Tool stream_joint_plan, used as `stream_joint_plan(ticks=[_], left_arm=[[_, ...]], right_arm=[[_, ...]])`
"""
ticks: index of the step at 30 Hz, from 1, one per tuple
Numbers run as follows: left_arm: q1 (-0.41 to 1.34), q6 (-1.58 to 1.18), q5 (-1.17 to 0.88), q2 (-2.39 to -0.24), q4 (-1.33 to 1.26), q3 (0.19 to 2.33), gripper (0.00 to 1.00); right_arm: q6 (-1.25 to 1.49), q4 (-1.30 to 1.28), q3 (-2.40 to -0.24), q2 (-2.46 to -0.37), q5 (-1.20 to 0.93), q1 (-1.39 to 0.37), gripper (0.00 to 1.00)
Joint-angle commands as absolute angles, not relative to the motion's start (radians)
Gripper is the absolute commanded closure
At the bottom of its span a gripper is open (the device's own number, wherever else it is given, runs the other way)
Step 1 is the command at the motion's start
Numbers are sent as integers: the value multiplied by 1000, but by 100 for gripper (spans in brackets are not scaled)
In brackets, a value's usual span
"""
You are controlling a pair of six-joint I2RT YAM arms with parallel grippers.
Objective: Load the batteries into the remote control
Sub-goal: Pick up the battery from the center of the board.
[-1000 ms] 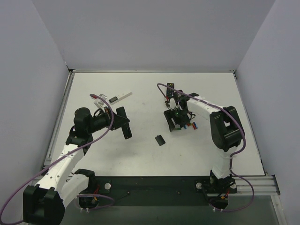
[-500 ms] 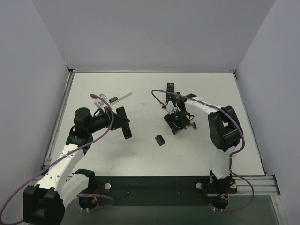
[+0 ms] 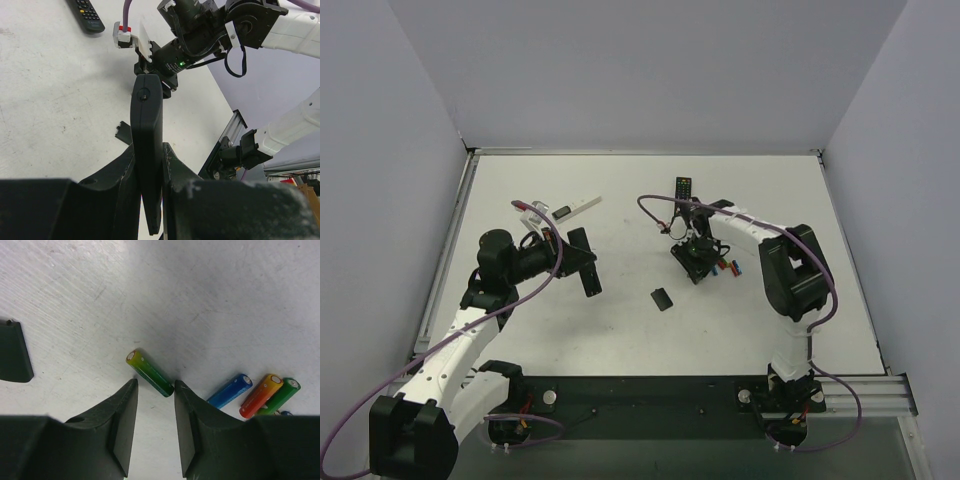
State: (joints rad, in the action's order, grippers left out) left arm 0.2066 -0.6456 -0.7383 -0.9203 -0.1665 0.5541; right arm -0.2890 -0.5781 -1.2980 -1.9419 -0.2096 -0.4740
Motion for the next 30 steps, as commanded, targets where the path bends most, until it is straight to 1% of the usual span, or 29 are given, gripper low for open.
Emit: stream_joint_plan(ticks=[1,7,8,11,18,21,25,27,30], left_arm=[[196,-634,-750,-908,-189,586,100],[190,-632,-736,-914,-173,588,100],[192,-632,-733,-914,-169,588,100],[192,-632,-712,-916,-152,589,100],[192,-693,-657,-910,-178,542,100],[193,-793,-632,-890,-270,487,100],[201,-954,-583,-861,-415,364,100],[206,-994,-555,-851,-478,335,100],[218,-1031,-517,-836,-511,301,100]], right_arm=[[-261,-615,-1296,-1959,-195,-503,72],[-97,-565,-1247,-1937,-167,-552,90],[-25,-546,-1224,-1927,-152,-558,94],[122,-517,-1186,-1898,-117,-595,98],[310,-460,-1097,-1844,-61,-663,95],[325,-424,-1051,-1821,-57,-672,91],[339,-341,-961,-1752,-54,-684,81],[336,-292,-933,-1727,-41,-689,77],[331,-233,-878,-1691,-17,-696,75]])
